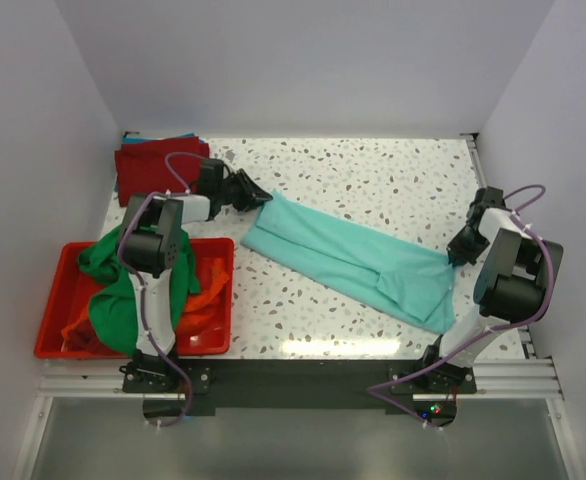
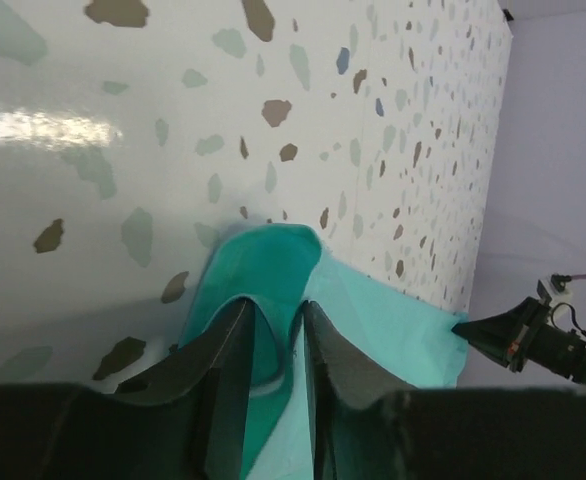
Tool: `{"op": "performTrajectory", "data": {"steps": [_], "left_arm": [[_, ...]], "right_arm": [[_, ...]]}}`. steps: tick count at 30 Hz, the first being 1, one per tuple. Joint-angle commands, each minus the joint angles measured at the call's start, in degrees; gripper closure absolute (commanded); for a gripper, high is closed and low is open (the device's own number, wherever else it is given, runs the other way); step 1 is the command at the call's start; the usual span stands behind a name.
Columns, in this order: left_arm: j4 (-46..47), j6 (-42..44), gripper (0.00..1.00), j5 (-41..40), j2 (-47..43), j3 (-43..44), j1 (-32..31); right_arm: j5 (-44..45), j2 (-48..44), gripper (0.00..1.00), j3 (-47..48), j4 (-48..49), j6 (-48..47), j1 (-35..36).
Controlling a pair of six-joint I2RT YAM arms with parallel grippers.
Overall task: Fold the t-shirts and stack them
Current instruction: Fold the tshirt
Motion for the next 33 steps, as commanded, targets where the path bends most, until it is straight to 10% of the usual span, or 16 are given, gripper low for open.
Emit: {"op": "performTrajectory", "data": {"steps": [1,17,19,20,22,33], "left_arm": [[-5.28,5.45,0.68,-4.60,-1.53,2.95,1.29],[-28.24,27.69,0.36,-25.97,-10.59,16.58,-7.48],[-26.59,28.58,0.29,-21.59,-8.84,17.72,-10.38],[-25.88,28.58,0.27,-17.05,-7.87,17.99,-11.18],[-25.26,27.88,0.25,-14.73,-4.97,18.61,-13.37],[-19.80,28.92,0.27,-13.04,-7.07,5.88,-16.20]], "right_arm": [[2.47,0.33,1.00,2.74,1.01,0.52,-0.34],[2.03,4.91,0.98,12.06,3.73,1.14,-0.43],[1.76,3.77,0.74,11.45,4.52,1.23,-0.43],[1.76,2.29,0.39,10.49,4.79,1.40,-0.34],[1.94,0.26,0.23,9.35,4.97,1.93,-0.34],[0.44,-23.20,0.22,-4.35,2.24,3.24,5.71]]}}
